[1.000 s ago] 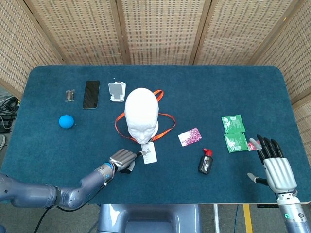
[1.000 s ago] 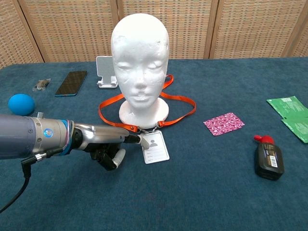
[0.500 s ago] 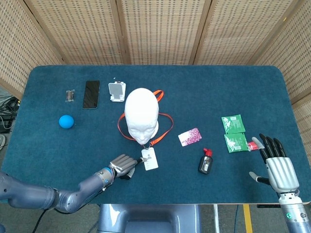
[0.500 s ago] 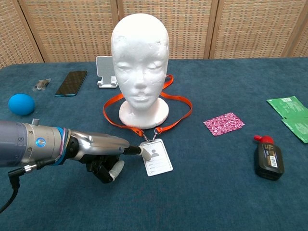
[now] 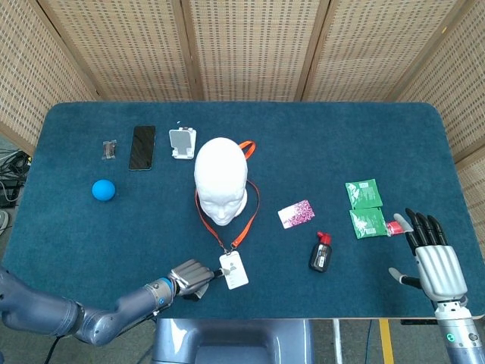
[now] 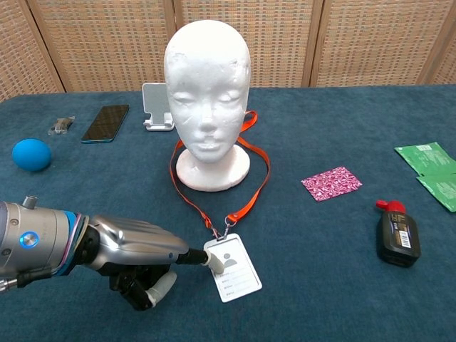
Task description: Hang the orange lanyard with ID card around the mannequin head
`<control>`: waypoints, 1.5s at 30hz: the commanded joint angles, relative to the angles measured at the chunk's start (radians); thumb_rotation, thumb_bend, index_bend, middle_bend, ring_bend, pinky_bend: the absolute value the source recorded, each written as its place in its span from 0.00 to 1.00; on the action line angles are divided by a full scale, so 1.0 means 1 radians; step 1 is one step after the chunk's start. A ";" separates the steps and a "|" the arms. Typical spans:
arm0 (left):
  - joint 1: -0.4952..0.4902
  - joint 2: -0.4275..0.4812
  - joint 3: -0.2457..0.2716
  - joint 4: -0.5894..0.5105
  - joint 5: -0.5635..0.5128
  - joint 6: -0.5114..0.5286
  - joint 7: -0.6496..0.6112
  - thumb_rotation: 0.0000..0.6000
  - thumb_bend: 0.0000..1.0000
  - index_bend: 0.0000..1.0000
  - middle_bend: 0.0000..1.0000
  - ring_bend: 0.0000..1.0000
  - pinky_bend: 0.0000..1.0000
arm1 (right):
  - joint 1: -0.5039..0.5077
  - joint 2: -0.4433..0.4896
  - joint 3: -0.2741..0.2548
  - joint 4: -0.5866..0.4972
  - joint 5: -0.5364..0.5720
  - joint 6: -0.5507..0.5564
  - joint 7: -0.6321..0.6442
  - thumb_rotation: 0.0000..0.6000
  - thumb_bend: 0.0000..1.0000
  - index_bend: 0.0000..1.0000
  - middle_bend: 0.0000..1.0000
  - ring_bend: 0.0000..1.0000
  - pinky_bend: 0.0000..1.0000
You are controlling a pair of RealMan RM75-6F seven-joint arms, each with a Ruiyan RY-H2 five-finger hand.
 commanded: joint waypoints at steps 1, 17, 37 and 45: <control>-0.003 0.003 0.007 -0.008 0.009 -0.006 -0.005 1.00 0.98 0.18 1.00 0.96 1.00 | -0.001 0.000 0.001 0.000 -0.001 0.000 -0.001 1.00 0.00 0.00 0.00 0.00 0.00; -0.005 0.028 0.025 -0.038 0.075 -0.021 -0.047 1.00 0.99 0.20 1.00 0.96 1.00 | -0.005 -0.001 0.006 -0.002 -0.007 0.002 -0.007 1.00 0.00 0.00 0.00 0.00 0.00; 0.218 0.372 -0.073 -0.094 0.524 0.128 -0.444 1.00 0.98 0.18 1.00 0.96 1.00 | -0.011 0.000 0.006 -0.014 -0.024 0.010 -0.017 1.00 0.00 0.00 0.00 0.00 0.00; 0.544 0.433 -0.054 0.098 0.606 0.632 -0.440 1.00 0.21 0.03 0.80 0.73 0.74 | -0.013 0.005 0.008 -0.027 -0.026 0.011 -0.021 1.00 0.00 0.00 0.00 0.00 0.00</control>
